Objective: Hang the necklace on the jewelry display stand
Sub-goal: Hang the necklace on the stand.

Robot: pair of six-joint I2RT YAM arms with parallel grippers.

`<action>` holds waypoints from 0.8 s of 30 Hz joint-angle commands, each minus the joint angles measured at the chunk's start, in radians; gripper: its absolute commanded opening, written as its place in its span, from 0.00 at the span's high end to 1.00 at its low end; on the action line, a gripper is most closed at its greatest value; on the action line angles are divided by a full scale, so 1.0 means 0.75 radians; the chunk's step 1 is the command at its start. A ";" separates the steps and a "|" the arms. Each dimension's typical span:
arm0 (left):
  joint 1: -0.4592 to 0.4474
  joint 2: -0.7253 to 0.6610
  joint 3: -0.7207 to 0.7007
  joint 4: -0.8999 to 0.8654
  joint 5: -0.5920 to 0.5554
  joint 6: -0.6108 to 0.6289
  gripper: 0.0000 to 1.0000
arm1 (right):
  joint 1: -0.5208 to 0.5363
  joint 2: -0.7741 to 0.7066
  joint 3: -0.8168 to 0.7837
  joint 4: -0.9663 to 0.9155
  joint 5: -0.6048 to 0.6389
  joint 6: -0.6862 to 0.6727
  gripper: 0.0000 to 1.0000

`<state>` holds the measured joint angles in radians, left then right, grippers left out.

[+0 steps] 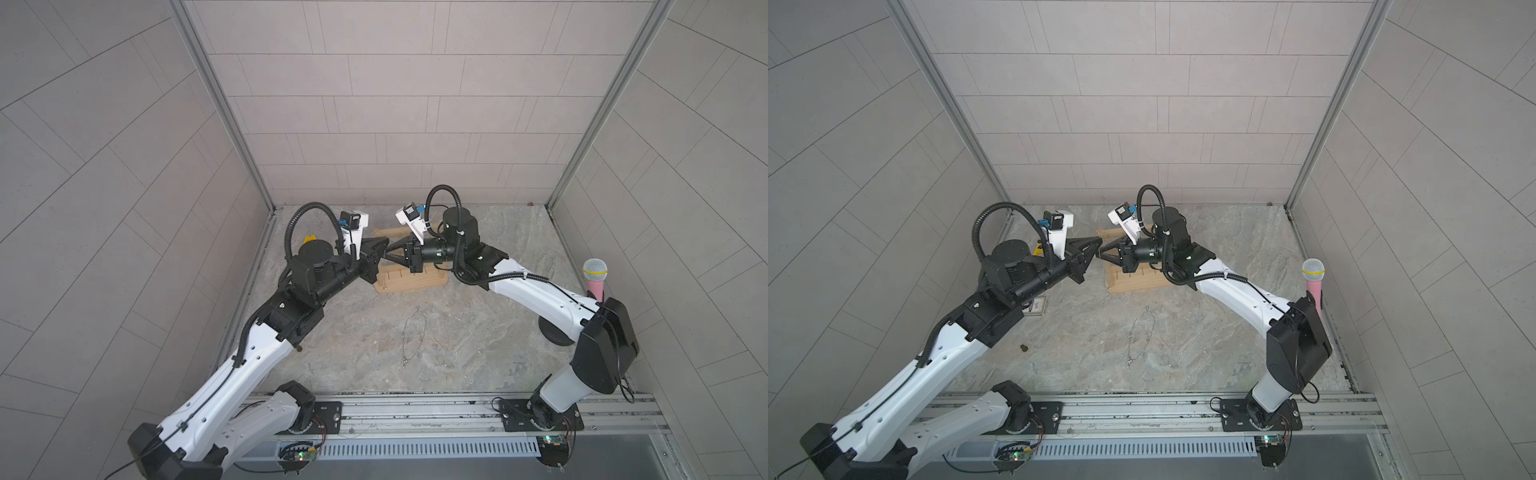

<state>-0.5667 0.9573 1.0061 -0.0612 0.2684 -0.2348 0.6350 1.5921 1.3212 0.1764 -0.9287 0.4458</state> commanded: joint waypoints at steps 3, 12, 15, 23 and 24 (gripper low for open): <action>0.006 -0.023 0.033 -0.007 -0.006 0.032 1.00 | 0.003 -0.082 -0.021 0.011 0.086 -0.039 1.00; 0.012 0.008 0.056 -0.108 -0.074 0.110 1.00 | 0.006 -0.138 0.002 -0.107 0.331 -0.126 1.00; 0.015 0.041 0.086 -0.147 -0.104 0.152 1.00 | 0.004 -0.132 0.045 -0.175 0.370 -0.167 1.00; 0.025 0.099 0.100 -0.147 -0.148 0.185 1.00 | 0.020 -0.072 0.142 -0.305 0.462 -0.222 1.00; 0.026 0.104 0.099 -0.147 -0.159 0.188 1.00 | 0.022 -0.067 0.147 -0.312 0.468 -0.226 1.00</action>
<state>-0.5564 1.0286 1.0550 -0.1730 0.1745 -0.1333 0.6437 1.5280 1.4117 -0.0151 -0.6174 0.3138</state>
